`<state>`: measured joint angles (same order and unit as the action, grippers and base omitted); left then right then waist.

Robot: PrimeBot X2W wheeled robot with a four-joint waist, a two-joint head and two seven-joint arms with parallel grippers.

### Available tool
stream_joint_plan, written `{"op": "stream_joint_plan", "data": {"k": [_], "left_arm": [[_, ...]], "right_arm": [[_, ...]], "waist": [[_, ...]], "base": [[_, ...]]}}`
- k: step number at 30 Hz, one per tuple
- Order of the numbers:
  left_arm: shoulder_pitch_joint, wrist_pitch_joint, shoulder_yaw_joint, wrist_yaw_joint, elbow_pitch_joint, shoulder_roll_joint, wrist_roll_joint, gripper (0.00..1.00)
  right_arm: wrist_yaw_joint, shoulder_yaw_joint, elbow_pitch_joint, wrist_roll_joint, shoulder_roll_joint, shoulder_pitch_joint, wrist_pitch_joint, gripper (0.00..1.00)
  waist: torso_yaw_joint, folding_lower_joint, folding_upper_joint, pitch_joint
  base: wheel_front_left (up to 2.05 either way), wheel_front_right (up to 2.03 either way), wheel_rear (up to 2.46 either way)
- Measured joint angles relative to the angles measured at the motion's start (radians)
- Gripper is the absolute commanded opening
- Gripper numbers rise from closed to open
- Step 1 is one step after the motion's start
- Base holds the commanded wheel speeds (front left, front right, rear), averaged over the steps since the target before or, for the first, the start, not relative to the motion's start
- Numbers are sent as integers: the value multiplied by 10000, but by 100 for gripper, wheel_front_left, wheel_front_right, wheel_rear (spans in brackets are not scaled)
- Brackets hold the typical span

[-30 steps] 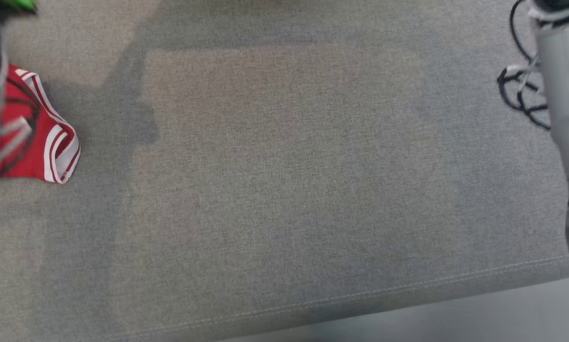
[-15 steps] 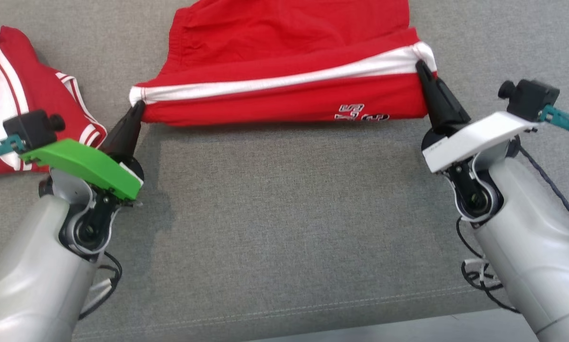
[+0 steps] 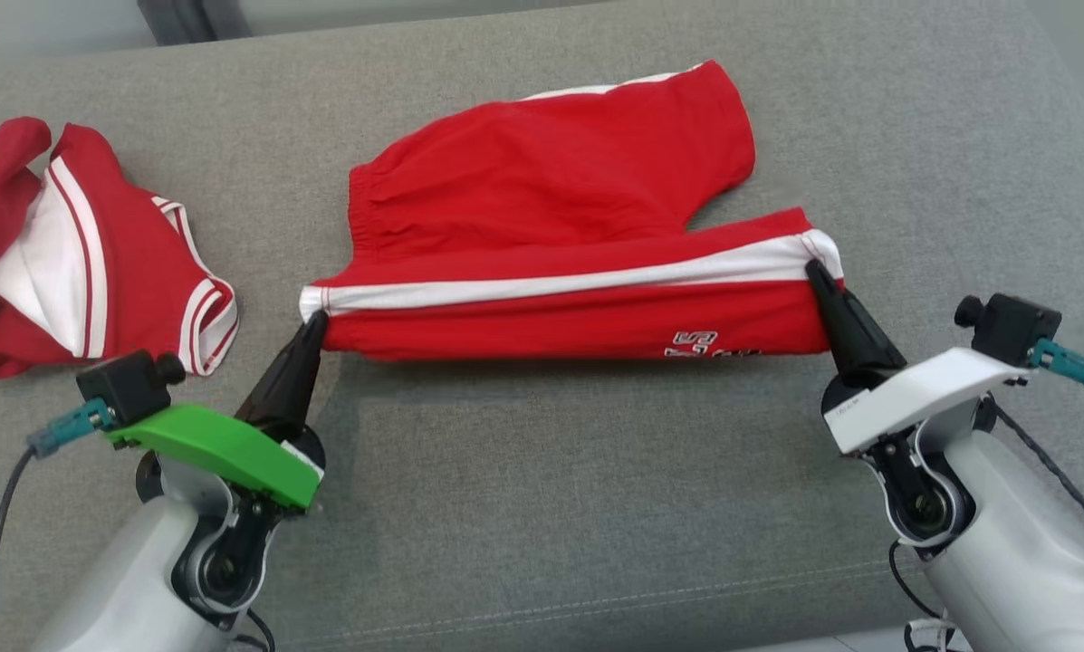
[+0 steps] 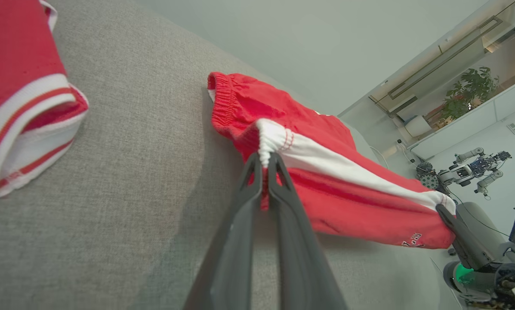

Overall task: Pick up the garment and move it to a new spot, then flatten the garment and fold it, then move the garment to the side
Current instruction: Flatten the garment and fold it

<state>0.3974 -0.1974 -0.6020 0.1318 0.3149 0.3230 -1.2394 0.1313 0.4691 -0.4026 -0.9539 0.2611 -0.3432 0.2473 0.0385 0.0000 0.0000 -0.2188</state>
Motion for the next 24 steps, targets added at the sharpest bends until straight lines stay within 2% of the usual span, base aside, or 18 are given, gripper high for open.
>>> {"op": "stream_joint_plan", "data": {"k": [5,11,19,24], "left_arm": [[-748,-77,-217,-2,-357,221,4,0],[-1294,-251,-384,-2,-867,263,4,0],[-1218,-339,-253,-2,-1350,403,207,0],[-506,-339,-196,-2,-1354,397,303,0]], "right_arm": [[0,65,510,-56,255,749,0,0],[0,-387,1081,-81,418,1437,0,0],[0,-485,1580,153,462,1441,0,0],[-2,-493,1634,405,556,925,0,0]], "waist": [[46,0,0,282],[89,0,0,358],[84,0,0,287],[48,0,0,22]], "base": [[0,0,0],[0,0,0],[0,0,0],[0,0,0]]}}
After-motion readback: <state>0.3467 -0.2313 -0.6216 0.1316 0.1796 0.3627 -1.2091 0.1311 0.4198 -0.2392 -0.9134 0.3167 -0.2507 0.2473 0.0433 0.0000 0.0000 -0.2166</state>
